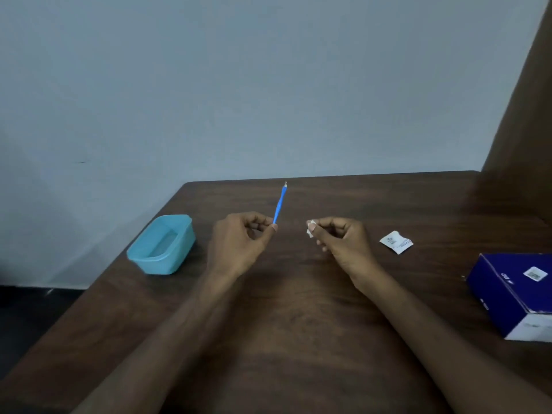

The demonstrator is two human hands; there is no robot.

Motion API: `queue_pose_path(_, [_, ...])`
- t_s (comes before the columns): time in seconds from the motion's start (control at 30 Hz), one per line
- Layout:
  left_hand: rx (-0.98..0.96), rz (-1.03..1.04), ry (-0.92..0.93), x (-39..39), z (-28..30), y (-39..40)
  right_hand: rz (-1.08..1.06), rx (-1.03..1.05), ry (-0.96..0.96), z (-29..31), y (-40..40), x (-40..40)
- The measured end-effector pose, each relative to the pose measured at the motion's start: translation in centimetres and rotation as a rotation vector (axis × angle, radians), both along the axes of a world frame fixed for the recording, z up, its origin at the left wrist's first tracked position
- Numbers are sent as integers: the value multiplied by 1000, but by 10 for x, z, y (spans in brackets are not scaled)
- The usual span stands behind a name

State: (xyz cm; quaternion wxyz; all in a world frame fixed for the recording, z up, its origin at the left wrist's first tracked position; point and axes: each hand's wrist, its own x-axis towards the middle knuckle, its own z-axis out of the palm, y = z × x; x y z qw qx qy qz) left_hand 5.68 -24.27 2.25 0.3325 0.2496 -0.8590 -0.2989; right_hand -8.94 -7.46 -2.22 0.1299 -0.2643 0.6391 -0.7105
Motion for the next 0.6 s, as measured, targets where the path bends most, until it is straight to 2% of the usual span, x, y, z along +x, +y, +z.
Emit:
queue_pose_path(0.2, [-116,296,-239,83,45,-48,118,-16,52,0,-8,25])
queue_pose_path(0.3, [-82,453,-331,124,66,-75,167,-14,60,-1,-10,35])
queue_pose_path(0.43, [54,516,-522,147,74,-100,172,-7,55,-4,-7,33])
queue_pose_path(0.6, [107,556,-620,150,80,-113,187,-5,54,0,-9,38])
